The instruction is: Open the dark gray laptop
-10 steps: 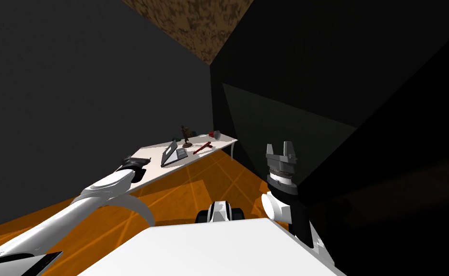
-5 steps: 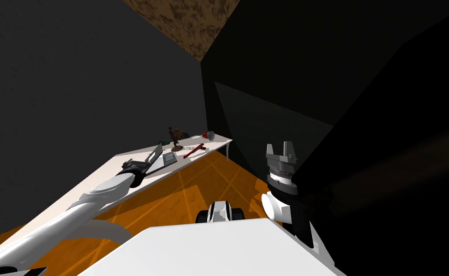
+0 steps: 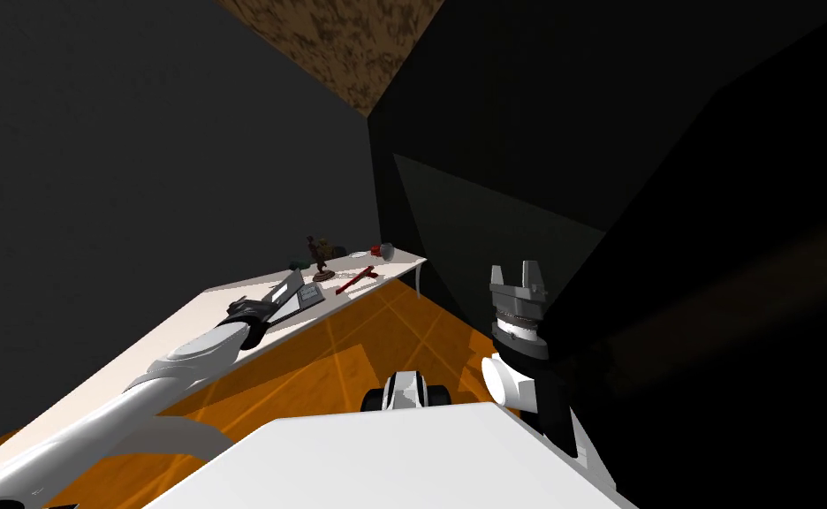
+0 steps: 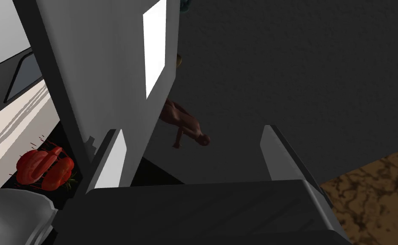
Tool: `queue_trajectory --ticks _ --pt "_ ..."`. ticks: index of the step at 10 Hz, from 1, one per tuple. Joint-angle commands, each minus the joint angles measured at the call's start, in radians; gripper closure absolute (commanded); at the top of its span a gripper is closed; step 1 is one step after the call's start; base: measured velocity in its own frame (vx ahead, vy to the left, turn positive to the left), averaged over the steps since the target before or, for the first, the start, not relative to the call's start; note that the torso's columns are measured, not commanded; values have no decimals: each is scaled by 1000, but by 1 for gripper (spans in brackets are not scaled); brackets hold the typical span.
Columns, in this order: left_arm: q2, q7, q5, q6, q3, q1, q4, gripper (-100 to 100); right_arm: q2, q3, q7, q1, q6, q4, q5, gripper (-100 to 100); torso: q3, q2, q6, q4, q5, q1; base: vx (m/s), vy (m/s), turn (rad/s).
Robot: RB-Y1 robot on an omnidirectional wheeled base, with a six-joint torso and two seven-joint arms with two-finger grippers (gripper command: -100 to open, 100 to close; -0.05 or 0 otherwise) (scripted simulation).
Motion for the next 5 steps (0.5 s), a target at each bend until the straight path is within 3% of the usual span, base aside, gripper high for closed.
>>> queue_trajectory --ticks 1,2,5 --pt "-1 -4 5 -1 -5 3 2 -100 0 0 0 0 0 0 0 0 0 -1 2 0 0 0 1 -3 -12" --pt "0 -4 5 -2 -5 4 3 -100 0 0 0 0 0 0 0 0 0 1 -2 2 -2 0 0 0 0" --pt "62 -10 53 -57 1 -4 34 -100 0 0 0 0 0 0 0 0 4 7 -7 5 -6 -3 24 -59 17"
